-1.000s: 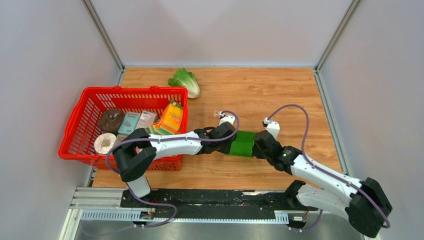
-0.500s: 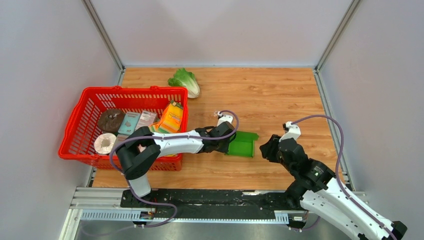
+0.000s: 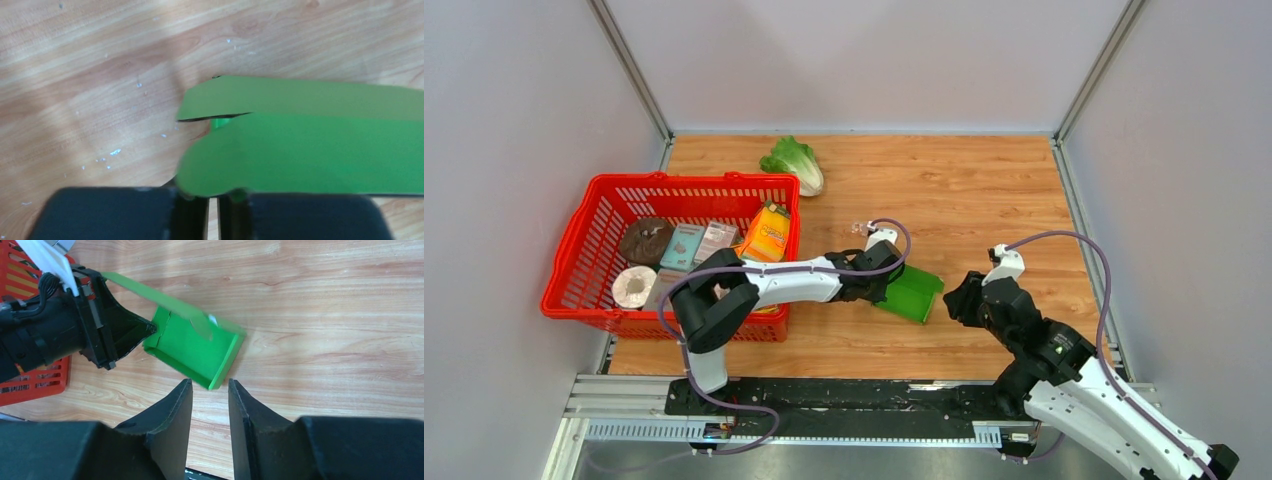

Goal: Fold the paper box

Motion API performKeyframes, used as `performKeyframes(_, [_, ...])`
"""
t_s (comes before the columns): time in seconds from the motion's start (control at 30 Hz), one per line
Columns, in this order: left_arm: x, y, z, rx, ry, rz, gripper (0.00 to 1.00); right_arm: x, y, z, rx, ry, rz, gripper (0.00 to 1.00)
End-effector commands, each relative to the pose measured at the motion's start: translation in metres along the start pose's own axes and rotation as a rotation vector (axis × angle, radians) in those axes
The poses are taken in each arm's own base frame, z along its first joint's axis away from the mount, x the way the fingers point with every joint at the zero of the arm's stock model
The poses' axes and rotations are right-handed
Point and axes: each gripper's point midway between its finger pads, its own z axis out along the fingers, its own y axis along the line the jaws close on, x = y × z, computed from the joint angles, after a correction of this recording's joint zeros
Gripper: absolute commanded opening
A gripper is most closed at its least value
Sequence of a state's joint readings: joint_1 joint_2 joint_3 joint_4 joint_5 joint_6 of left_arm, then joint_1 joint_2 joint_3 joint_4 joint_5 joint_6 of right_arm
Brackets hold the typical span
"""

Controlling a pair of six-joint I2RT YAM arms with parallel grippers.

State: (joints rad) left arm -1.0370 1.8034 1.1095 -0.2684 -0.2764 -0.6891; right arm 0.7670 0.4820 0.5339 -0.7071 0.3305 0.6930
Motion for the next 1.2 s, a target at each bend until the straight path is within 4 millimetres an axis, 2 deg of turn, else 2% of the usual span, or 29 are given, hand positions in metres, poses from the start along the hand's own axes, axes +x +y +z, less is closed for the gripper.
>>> performKeyframes(0.0, [-0.006, 0.006, 0.006, -0.084, 0.007, 0.064, 0.03, -0.016, 0.012, -0.008, -0.047, -0.044, 0.004, 0.35])
performKeyframes(0.03, [-0.009, 0.013, 0.01, -0.145, -0.01, 0.104, 0.0, -0.015, 0.011, -0.007, -0.046, -0.043, 0.003, 0.35])
performKeyframes(0.1, [0.0, 0.018, 0.008, -0.226, 0.005, 0.185, 0.0, -0.016, 0.011, -0.008, -0.048, -0.047, 0.004, 0.34])
performKeyframes(0.13, [-0.002, 0.022, 0.014, -0.286, -0.007, 0.226, 0.0, -0.016, 0.01, -0.008, -0.045, -0.05, 0.006, 0.34])
performKeyframes(0.23, [0.012, 0.031, 0.019, -0.386, 0.017, 0.315, 0.0, -0.017, 0.01, -0.008, -0.042, -0.058, 0.011, 0.34])
performKeyframes(0.33, [0.014, 0.039, 0.021, -0.477, 0.001, 0.384, 0.0, -0.017, 0.008, -0.008, -0.037, -0.057, 0.014, 0.34])
performKeyframes(0.5, [0.017, 0.043, 0.024, -0.537, -0.014, 0.449, 0.0, -0.016, 0.008, -0.008, -0.039, -0.055, 0.02, 0.34])
performKeyframes(0.7, [0.034, 0.024, 0.041, -0.44, 0.024, 0.446, 0.0, -0.016, 0.007, -0.009, -0.034, -0.057, 0.025, 0.35])
performKeyframes(0.83, [0.044, 0.0, 0.05, -0.304, 0.05, 0.397, 0.0, -0.016, 0.006, -0.009, -0.031, -0.058, 0.029, 0.35])
performKeyframes(0.9, [0.048, -0.002, 0.055, -0.304, 0.071, 0.404, 0.0, -0.016, 0.006, -0.01, -0.029, -0.061, 0.033, 0.36])
performKeyframes(0.93, [0.052, -0.009, 0.059, -0.268, 0.094, 0.393, 0.0, -0.017, 0.006, -0.01, -0.03, -0.062, 0.033, 0.36])
performKeyframes(1.03, [0.067, -0.014, 0.067, -0.19, 0.142, 0.336, 0.0, -0.016, 0.006, -0.01, -0.035, -0.065, 0.039, 0.36])
performKeyframes(1.17, [0.055, -0.006, 0.056, -0.172, 0.117, 0.292, 0.0, -0.016, 0.006, -0.01, -0.034, -0.067, 0.041, 0.37])
